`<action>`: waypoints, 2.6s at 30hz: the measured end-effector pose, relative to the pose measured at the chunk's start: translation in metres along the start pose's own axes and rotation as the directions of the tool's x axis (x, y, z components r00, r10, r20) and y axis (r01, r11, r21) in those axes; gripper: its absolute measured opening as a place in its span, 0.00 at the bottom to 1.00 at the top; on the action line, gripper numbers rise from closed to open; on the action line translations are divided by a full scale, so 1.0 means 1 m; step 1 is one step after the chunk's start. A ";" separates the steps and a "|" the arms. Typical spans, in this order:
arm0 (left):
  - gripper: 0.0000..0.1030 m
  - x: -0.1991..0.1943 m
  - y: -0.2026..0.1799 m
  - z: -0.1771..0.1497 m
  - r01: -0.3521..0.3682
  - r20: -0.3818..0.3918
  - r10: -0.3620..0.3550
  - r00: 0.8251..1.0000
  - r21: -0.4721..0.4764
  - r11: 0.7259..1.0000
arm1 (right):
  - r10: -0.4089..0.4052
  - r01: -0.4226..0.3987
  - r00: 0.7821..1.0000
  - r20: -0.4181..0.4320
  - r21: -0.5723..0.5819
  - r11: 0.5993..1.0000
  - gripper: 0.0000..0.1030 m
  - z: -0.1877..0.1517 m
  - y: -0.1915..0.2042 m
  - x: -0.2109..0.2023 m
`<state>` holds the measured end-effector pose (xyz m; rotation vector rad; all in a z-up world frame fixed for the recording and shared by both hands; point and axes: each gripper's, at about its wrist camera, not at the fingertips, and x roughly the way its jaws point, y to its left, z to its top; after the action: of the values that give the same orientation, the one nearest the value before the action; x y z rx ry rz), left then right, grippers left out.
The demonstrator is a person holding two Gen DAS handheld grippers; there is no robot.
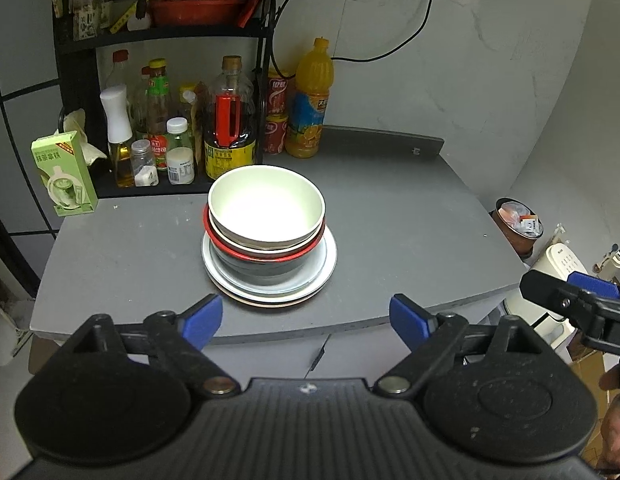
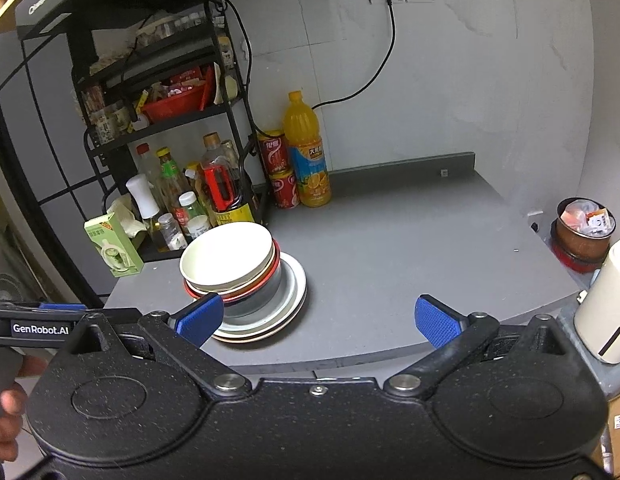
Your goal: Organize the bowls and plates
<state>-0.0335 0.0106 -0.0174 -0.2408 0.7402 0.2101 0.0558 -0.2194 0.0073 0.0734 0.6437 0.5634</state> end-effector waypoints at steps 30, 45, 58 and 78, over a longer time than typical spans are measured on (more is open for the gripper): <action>0.93 -0.042 -0.004 -0.024 0.031 0.028 -0.031 0.999 0.017 0.999 | -0.035 0.035 0.999 0.008 -0.015 0.999 1.00 -0.018 0.006 -0.033; 0.93 -0.047 -0.009 -0.027 0.046 0.037 -0.046 0.998 0.011 0.999 | -0.055 0.055 0.998 0.024 -0.017 0.998 1.00 -0.017 0.007 -0.039; 0.93 -0.047 -0.006 -0.026 0.054 0.040 -0.054 0.998 0.007 0.999 | -0.058 0.059 0.998 0.034 -0.018 0.998 1.00 -0.016 0.007 -0.042; 0.93 -0.048 -0.001 -0.023 0.064 0.046 -0.066 0.997 0.038 0.997 | -0.076 0.077 0.996 0.047 -0.007 0.997 1.00 -0.016 0.006 -0.048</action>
<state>-0.0825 -0.0022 -0.0007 -0.2243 0.6875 0.1399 0.0122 -0.2408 0.0224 0.0533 0.5959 0.4892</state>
